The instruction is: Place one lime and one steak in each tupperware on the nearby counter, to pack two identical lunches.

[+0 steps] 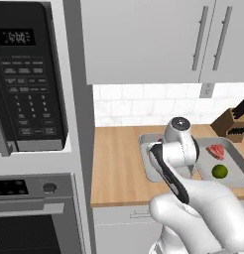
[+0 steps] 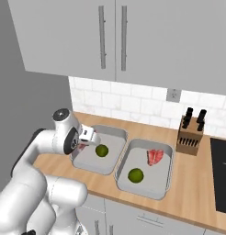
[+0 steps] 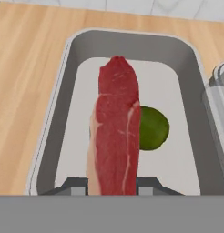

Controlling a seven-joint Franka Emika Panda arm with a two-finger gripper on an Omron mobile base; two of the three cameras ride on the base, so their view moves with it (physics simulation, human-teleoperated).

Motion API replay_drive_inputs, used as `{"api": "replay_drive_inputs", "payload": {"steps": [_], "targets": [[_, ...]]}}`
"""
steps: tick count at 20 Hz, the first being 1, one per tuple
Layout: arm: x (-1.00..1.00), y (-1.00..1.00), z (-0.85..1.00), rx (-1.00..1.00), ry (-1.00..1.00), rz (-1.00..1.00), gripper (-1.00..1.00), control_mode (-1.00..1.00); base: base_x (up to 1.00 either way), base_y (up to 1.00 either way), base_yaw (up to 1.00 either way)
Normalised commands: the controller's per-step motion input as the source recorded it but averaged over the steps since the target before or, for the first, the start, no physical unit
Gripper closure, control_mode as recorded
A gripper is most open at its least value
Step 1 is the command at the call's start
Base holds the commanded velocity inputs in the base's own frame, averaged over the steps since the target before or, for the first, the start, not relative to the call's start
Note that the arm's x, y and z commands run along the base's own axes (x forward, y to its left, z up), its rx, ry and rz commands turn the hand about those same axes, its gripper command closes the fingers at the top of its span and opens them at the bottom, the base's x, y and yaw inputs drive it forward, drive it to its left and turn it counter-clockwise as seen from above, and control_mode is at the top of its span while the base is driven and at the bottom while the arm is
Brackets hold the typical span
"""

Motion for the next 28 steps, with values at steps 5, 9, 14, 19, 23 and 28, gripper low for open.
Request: {"api": "replay_drive_inputs", "payload": {"steps": [5, 9, 14, 19, 23, 28], "targets": [[0.15, 0.0, -0.19, 0.0, 0.0, 0.02, 1.0, -1.0, 0.0, 0.0, 0.0], [0.21, 0.0, -0.34, 0.0, -0.04, 0.01, 1.0, -1.0, 0.0, 0.0, 0.0], [0.34, 0.0, -0.39, 0.0, -0.08, 0.0, 1.0, -1.0, 0.0, 0.0, 0.0], [0.4, 0.0, -0.31, 0.0, 0.0, 0.0, 1.0, -1.0, 0.0, 0.0, 0.0], [0.24, 0.0, -0.49, 0.0, 0.0, 0.0, 1.0, -1.0, 0.0, 0.0, 0.0], [0.1, 0.0, 0.08, 0.0, -0.02, 0.0, -1.0, -1.0, 0.0, 0.0, 0.0]]}}
